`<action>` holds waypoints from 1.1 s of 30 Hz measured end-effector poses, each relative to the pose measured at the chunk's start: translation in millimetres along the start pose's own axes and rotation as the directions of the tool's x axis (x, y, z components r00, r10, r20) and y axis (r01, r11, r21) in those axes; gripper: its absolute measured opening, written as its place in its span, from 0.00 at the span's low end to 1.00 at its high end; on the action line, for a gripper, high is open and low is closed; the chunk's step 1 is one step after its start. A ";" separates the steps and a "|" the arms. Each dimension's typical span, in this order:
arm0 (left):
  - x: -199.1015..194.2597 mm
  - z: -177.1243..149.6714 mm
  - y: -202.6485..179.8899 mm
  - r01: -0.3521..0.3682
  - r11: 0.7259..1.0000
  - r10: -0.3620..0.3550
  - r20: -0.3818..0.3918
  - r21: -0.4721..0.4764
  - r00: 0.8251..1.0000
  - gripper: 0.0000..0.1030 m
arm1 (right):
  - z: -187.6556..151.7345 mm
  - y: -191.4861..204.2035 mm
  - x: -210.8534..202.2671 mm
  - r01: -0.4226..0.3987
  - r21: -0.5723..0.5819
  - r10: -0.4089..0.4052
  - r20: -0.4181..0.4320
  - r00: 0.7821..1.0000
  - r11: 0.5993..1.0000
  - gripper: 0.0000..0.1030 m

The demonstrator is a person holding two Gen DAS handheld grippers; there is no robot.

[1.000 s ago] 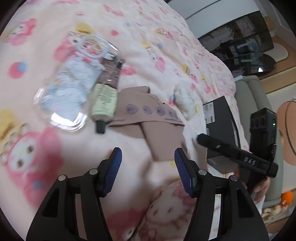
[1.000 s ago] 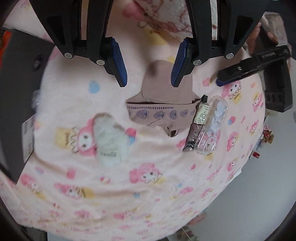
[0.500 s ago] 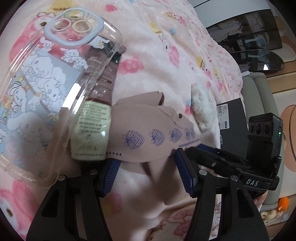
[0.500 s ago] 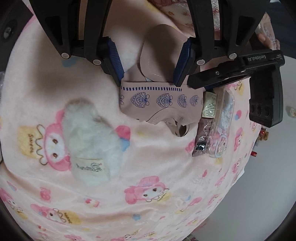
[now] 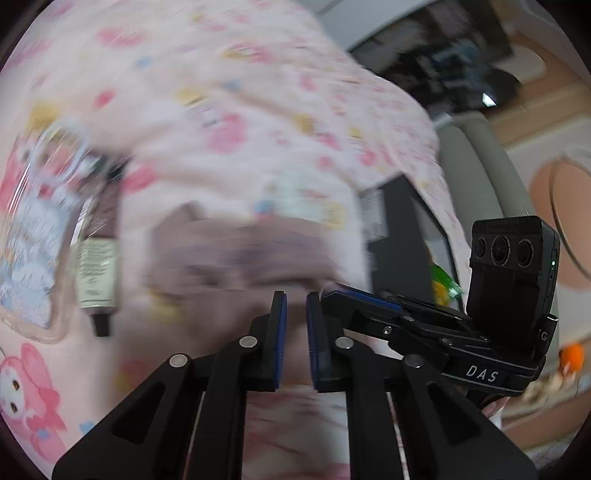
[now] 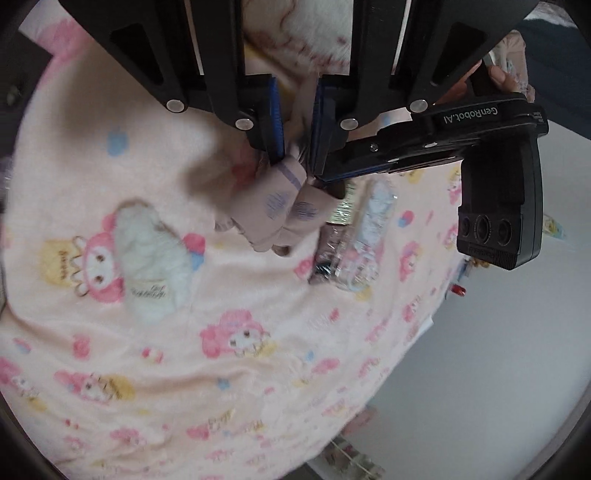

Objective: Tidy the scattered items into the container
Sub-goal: 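Lower both grippers onto the beige printed face-mask strap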

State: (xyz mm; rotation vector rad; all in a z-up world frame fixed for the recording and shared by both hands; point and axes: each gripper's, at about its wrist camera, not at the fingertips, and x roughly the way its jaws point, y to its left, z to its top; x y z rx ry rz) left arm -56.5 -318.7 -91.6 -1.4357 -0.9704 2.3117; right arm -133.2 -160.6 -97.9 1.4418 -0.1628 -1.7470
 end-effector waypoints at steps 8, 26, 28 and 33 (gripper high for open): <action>21.3 -21.5 -101.8 0.041 0.984 -0.030 -0.066 0.176 0.997 0.07 | -48.2 -2.5 -117.5 0.042 0.021 -0.045 0.200 0.979 0.999 0.10; 1.1 -10.1 8.4 -0.241 0.965 0.239 -0.029 -0.100 0.971 0.41 | -67.7 -40.8 -87.7 0.120 0.106 -0.131 0.106 0.986 0.987 0.34; 4.0 -3.8 25.2 -0.246 0.962 0.244 -0.037 -0.117 0.969 0.41 | -59.1 -41.7 -70.4 0.135 0.097 -0.142 0.069 0.988 0.986 0.41; 11.9 9.8 63.5 -0.268 0.948 0.265 -0.042 -0.170 0.963 0.55 | -29.7 -44.4 -16.1 0.158 0.057 -0.156 -0.039 0.987 0.986 0.44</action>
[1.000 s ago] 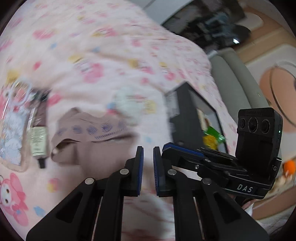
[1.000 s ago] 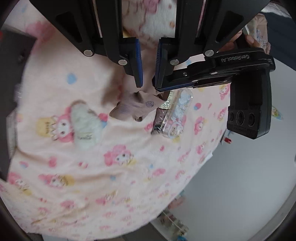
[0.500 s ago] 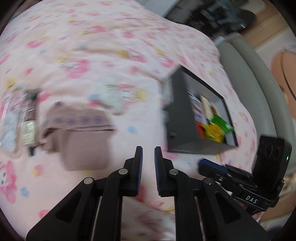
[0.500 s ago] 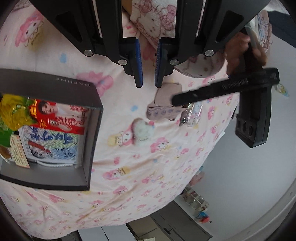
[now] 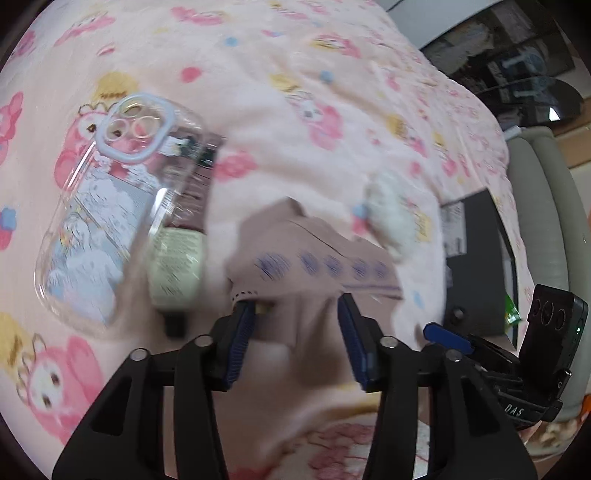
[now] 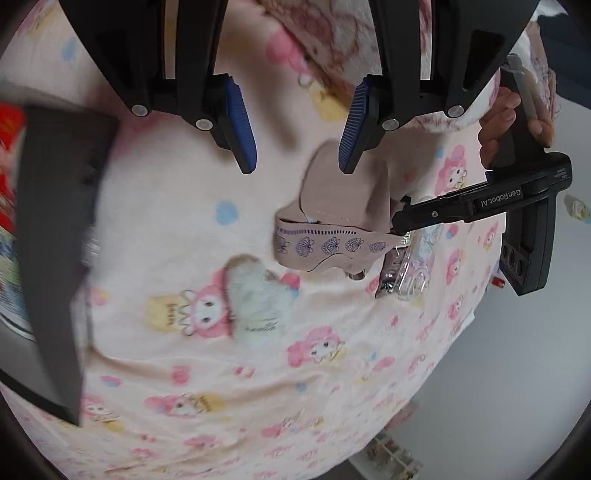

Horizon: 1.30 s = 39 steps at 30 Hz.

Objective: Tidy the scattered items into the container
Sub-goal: 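Lower both grippers onto the beige printed face-mask strap, then close both grippers on the beige strap and lift it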

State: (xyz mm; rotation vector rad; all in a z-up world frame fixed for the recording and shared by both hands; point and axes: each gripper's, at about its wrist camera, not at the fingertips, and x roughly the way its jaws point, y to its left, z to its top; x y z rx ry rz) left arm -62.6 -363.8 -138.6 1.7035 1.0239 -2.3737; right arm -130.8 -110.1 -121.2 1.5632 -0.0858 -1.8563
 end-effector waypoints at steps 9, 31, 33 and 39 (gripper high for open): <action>37.6 15.5 7.4 0.014 1.000 -0.014 -0.055 0.001 0.998 0.28 | 23.7 8.3 71.2 -0.016 -0.036 0.011 -0.118 0.993 0.999 0.56; -4.6 -98.5 -241.1 0.151 0.869 -0.155 -0.030 0.472 0.987 0.13 | -129.2 -68.9 -139.8 0.094 0.035 -0.099 0.220 0.970 0.995 0.08; 9.7 -90.0 -233.8 0.102 0.908 -0.098 -0.030 0.406 0.995 0.15 | -144.9 -90.7 -158.8 0.086 0.097 -0.108 0.245 0.963 0.992 0.08; 35.1 -66.0 -175.2 0.027 0.993 -0.023 -0.039 0.117 0.999 0.34 | -137.4 -90.3 -146.0 0.000 0.126 -0.032 0.252 0.967 0.992 0.21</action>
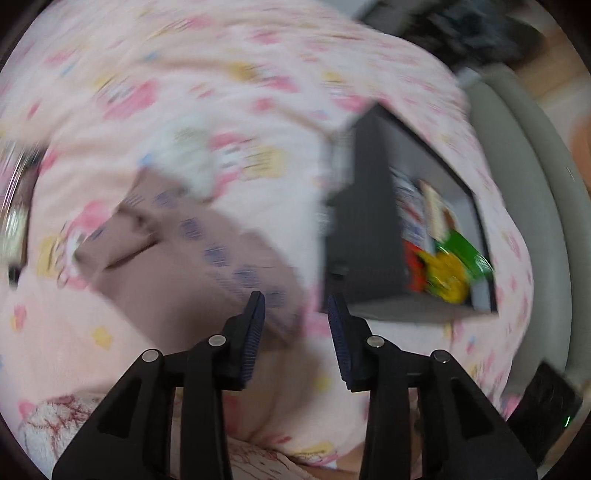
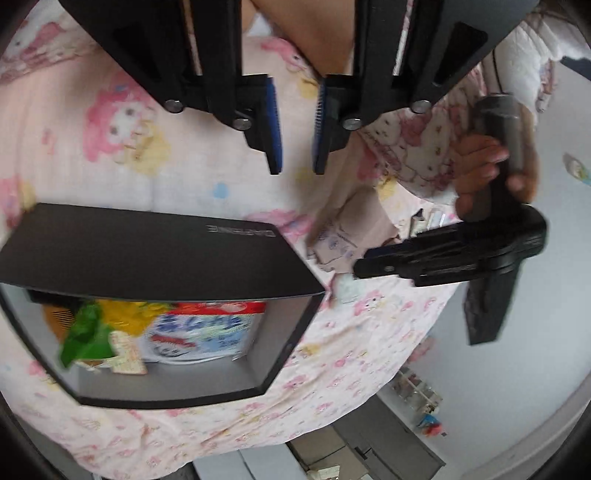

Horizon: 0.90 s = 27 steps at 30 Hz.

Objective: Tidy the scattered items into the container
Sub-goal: 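Close both grippers on the beige strap and lift it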

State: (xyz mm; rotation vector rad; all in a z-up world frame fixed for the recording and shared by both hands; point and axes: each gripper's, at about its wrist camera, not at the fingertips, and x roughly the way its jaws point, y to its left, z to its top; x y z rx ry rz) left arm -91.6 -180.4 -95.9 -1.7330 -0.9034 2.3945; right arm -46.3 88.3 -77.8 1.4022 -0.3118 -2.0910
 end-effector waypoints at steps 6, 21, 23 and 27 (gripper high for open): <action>-17.0 0.2 41.7 0.072 0.970 -0.043 0.127 -0.234 0.991 0.47 | 36.9 16.2 77.3 -0.020 0.045 0.023 -0.073 0.997 0.999 0.35; -12.6 -6.4 26.1 -0.064 0.985 0.085 0.128 -0.163 0.988 0.47 | 43.5 50.3 113.7 0.029 -0.192 -0.038 -0.042 0.998 0.981 0.02; -16.0 -15.3 8.6 -0.120 0.990 0.129 0.137 -0.069 0.982 0.47 | 33.2 34.0 83.3 0.044 -0.170 -0.044 0.007 0.999 0.984 0.02; -15.5 -26.9 -22.1 -0.162 0.984 0.150 0.146 0.073 0.978 0.47 | 0.4 -22.0 42.9 0.133 -0.122 -0.131 0.024 0.991 0.984 0.02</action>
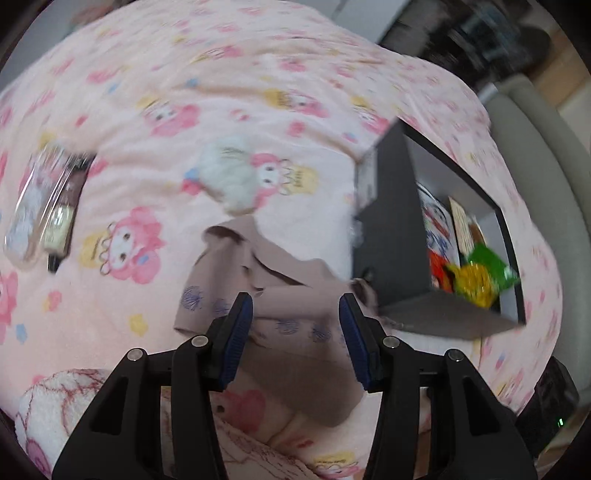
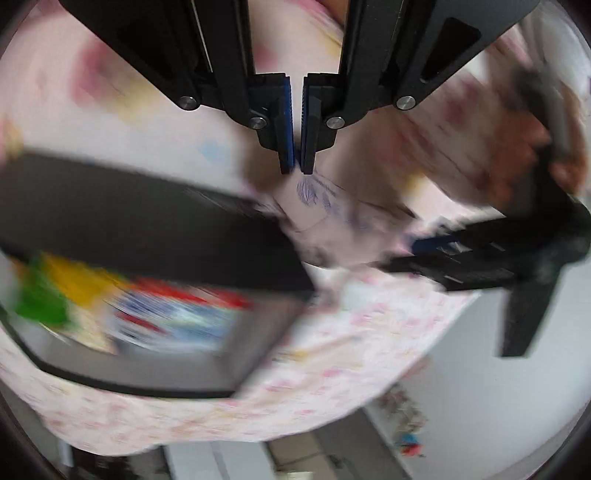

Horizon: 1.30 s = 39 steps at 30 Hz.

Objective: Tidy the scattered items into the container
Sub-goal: 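Carry the held beige strap with both grippers toward the black box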

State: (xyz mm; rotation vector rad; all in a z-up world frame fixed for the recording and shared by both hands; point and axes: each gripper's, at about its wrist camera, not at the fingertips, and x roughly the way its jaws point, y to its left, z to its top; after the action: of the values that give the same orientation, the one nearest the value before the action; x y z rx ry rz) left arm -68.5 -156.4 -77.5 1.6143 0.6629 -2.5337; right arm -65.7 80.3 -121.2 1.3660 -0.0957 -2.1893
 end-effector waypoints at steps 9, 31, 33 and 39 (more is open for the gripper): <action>45.7 -5.8 -26.4 -0.019 0.999 0.025 -0.188 0.035 0.982 0.48 | -30.7 -85.0 -48.9 -0.003 0.286 -0.020 0.076 0.997 0.958 0.03; 28.4 -6.1 -10.1 0.294 0.950 -0.312 -0.232 -0.106 0.921 0.55 | -9.1 -30.5 -21.3 -0.059 0.237 0.023 0.155 0.988 0.970 0.01; 28.3 -5.5 -18.4 0.263 0.964 -0.264 -0.209 -0.034 0.942 0.55 | -16.5 -47.1 -40.1 0.009 0.239 -0.050 0.167 0.985 0.971 0.01; 57.2 -6.6 -27.8 0.249 0.968 -0.243 -0.321 -0.025 0.915 0.56 | -43.7 -110.8 -35.2 -0.077 0.410 0.044 0.090 0.995 0.909 0.02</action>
State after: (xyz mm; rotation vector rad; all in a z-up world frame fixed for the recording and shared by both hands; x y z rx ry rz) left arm -96.3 -118.8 -121.0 2.1005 0.9312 -2.4572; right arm -62.8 200.7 -151.3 1.4694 -0.6583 -2.2512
